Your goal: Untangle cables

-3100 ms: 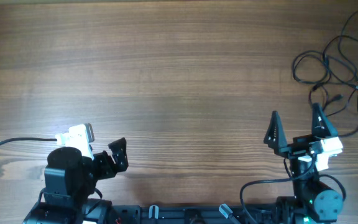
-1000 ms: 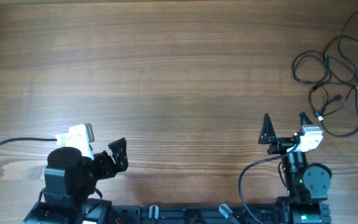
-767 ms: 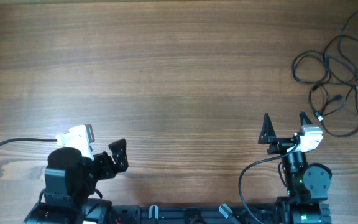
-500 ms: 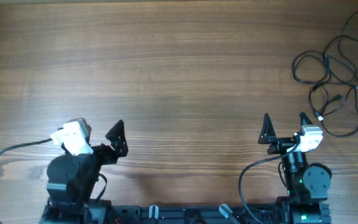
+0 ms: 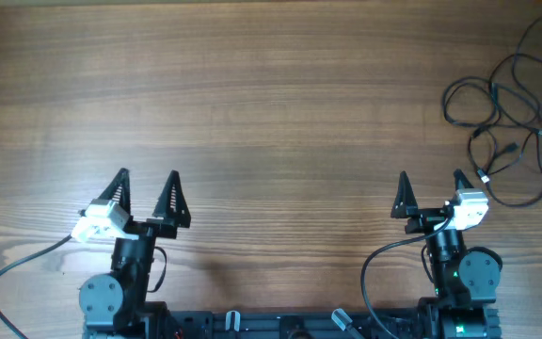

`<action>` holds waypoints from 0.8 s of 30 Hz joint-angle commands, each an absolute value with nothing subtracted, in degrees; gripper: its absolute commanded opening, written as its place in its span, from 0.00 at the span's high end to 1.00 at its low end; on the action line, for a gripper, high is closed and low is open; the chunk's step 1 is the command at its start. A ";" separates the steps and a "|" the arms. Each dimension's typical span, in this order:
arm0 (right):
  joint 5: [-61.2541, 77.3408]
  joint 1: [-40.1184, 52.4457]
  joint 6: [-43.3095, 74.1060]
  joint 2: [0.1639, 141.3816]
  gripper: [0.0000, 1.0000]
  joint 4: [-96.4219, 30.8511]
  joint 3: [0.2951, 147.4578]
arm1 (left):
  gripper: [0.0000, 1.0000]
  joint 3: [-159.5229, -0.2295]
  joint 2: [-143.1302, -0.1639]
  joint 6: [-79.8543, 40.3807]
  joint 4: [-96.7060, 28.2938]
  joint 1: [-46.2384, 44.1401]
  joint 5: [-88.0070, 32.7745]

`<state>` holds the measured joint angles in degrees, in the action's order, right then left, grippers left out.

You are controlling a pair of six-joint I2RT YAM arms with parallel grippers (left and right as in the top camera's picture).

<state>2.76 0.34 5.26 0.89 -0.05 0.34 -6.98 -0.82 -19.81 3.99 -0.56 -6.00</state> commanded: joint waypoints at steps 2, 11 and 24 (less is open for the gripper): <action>3.44 0.69 4.58 0.21 0.00 0.08 0.27 | 0.00 -3.55 -0.19 -18.15 11.57 -0.03 -1.39; 3.44 0.69 4.56 0.21 0.00 0.08 0.30 | 0.00 -0.32 -0.19 -11.62 10.61 -0.14 -1.39; 3.44 0.69 4.56 0.21 0.00 0.08 0.30 | 0.00 -0.32 -0.19 -10.87 -4.34 -0.14 -2.68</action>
